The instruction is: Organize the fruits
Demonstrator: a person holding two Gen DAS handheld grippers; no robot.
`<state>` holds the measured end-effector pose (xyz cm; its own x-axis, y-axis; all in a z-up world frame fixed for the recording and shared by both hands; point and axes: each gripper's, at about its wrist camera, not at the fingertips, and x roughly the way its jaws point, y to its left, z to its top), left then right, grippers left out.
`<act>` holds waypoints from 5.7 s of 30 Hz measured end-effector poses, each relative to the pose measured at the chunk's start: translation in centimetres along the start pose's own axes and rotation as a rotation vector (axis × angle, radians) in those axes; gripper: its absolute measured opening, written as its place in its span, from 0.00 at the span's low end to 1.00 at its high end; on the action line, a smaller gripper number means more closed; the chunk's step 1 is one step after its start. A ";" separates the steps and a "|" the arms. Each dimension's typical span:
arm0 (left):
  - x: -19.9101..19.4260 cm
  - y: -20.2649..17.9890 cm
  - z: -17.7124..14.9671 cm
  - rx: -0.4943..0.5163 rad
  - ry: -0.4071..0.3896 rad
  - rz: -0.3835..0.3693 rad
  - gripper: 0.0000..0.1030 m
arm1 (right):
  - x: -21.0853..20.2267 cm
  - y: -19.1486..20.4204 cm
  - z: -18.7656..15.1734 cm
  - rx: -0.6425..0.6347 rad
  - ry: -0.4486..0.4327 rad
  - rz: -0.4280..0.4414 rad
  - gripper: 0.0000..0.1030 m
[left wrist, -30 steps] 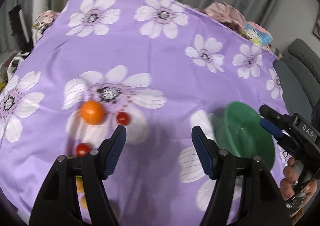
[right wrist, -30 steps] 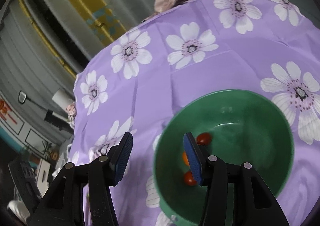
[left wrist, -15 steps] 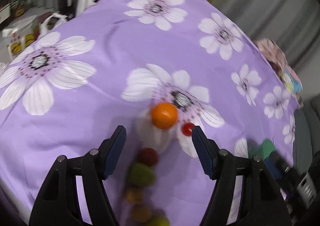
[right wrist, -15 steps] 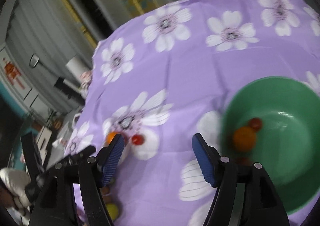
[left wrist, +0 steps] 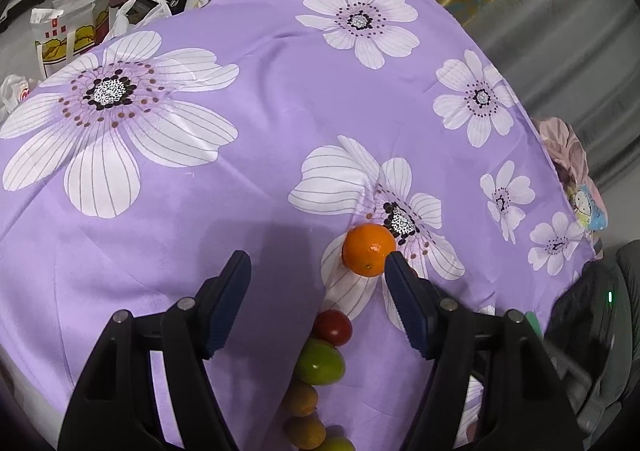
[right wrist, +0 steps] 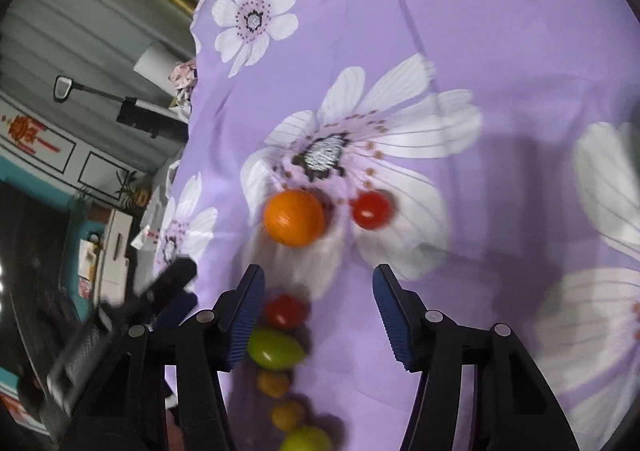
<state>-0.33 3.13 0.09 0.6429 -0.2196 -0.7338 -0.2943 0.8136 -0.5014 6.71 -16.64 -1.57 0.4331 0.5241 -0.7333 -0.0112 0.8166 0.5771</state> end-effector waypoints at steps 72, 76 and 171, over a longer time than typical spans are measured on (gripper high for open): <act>2.4 -3.7 -3.5 0.181 0.072 0.041 0.66 | -3.8 -4.9 -4.0 -0.100 0.105 -0.190 0.46; 2.4 -4.1 -3.8 0.208 0.066 0.062 0.66 | -4.8 -5.1 -3.6 -0.081 0.073 -0.183 0.46; -3.8 -21.6 -13.8 0.718 -0.116 -0.386 0.44 | -19.3 -5.7 -3.4 -0.096 -0.389 -0.020 0.47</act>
<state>-6.19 -21.01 7.40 0.6866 -0.5292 -0.4985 0.4611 0.8471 -0.2641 -4.71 -30.57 8.10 0.7425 0.3928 -0.5426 -0.0761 0.8542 0.5143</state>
